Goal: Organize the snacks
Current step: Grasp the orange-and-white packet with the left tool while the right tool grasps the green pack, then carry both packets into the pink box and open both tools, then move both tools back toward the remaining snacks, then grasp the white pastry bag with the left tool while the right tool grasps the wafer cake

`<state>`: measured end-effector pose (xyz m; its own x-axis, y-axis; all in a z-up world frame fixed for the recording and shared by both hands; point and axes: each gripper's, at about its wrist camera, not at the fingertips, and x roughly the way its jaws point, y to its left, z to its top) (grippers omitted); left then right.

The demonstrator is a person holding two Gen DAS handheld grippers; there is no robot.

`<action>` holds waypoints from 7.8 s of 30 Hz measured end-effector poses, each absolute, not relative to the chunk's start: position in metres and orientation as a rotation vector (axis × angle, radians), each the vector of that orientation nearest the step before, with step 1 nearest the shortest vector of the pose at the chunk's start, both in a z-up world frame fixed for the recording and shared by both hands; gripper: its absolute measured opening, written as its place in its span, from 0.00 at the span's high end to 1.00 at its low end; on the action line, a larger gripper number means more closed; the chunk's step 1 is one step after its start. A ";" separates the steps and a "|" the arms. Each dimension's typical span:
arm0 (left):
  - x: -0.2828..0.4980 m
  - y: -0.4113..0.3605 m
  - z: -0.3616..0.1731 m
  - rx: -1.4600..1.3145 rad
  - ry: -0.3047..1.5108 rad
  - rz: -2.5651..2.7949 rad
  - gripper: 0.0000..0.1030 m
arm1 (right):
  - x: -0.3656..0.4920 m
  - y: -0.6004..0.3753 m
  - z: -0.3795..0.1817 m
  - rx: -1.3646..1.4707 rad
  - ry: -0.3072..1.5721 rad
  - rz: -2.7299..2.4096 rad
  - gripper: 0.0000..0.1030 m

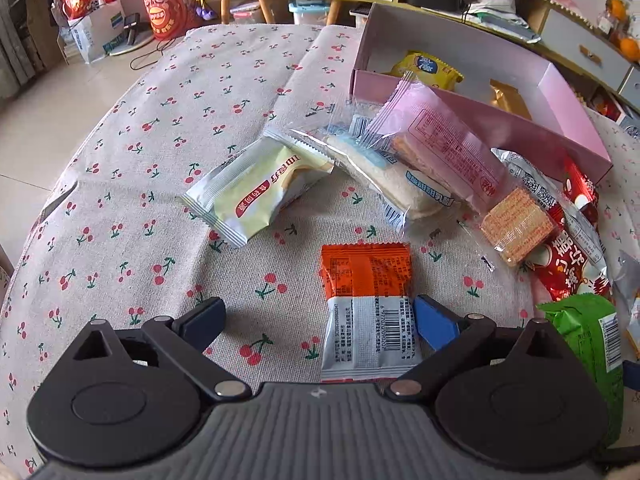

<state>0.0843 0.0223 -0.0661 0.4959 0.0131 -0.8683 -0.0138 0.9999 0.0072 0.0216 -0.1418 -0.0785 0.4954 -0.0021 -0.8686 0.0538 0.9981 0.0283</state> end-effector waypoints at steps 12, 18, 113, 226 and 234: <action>0.064 0.023 -0.064 0.092 0.956 -0.152 0.21 | 0.019 -0.134 -0.081 0.029 0.987 -0.063 0.08; 0.062 0.021 -0.065 0.096 0.918 -0.182 0.25 | 0.018 -0.132 -0.081 0.026 0.946 -0.063 0.08; 0.233 -0.069 -0.024 0.056 0.794 -0.307 0.65 | 0.197 -0.242 -0.016 0.256 0.765 -0.092 0.56; 0.144 0.063 -0.068 0.263 0.889 -0.365 0.29 | 0.088 -0.087 -0.081 -0.360 0.735 0.134 0.11; 0.145 0.064 -0.066 0.234 0.909 -0.377 0.44 | 0.089 -0.083 -0.079 -0.373 0.729 0.140 0.20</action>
